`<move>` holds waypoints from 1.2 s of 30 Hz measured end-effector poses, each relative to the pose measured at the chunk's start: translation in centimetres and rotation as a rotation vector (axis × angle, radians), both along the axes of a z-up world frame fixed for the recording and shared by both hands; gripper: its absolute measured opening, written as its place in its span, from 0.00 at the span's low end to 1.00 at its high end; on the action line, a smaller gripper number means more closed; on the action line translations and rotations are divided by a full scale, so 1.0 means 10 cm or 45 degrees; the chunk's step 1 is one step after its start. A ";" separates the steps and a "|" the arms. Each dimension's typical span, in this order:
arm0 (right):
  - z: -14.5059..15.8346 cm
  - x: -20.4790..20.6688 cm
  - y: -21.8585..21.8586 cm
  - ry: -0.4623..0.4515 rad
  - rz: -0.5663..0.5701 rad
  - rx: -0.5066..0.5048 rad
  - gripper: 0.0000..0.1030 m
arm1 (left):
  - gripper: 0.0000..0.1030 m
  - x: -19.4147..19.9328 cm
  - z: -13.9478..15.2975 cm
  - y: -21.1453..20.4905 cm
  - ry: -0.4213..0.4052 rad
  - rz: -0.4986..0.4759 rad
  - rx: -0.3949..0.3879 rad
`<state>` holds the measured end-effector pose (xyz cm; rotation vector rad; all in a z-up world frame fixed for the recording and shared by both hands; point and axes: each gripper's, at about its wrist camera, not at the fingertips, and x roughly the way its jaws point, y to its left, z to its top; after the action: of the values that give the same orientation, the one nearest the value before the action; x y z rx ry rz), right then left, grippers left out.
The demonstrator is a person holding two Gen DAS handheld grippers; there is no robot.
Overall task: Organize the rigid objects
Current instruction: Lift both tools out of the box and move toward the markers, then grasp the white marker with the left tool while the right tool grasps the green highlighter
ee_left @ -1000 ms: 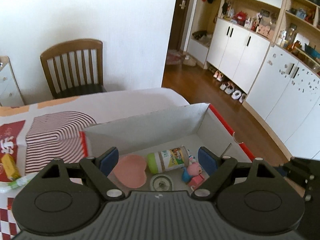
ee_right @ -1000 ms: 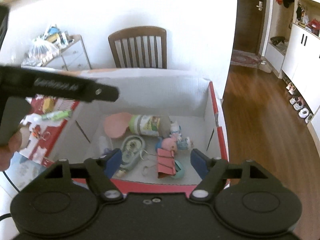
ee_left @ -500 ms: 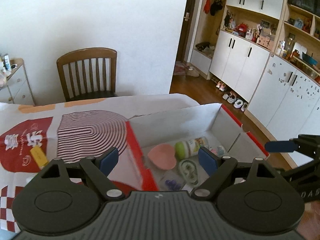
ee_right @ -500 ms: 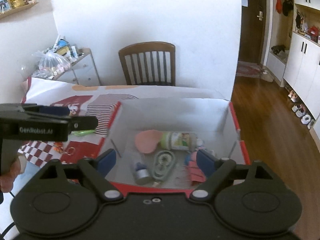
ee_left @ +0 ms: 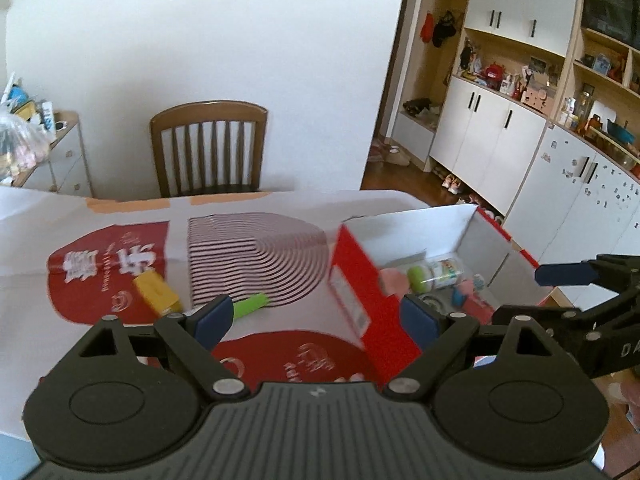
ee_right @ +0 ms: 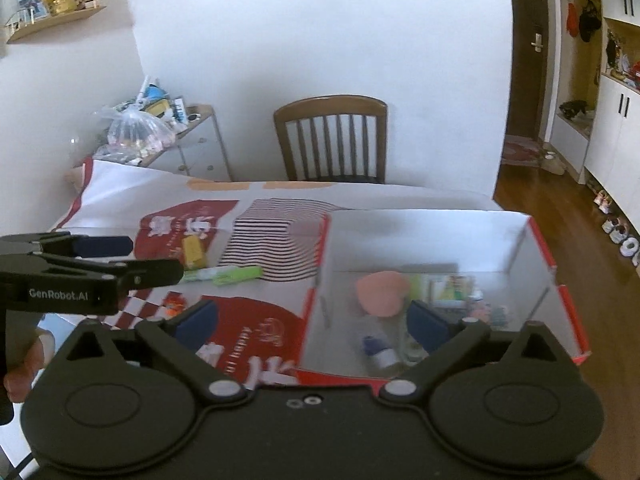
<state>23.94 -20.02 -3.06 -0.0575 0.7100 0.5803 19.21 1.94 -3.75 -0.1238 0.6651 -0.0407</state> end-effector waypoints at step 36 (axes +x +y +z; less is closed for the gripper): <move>-0.72 0.56 1.65 0.054 0.010 -0.151 1.00 | 0.97 0.55 -1.07 1.59 0.099 0.138 0.031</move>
<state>29.55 -3.51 -10.25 -0.1585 0.7854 0.5480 24.68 17.83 -14.49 -0.1381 0.7352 0.0771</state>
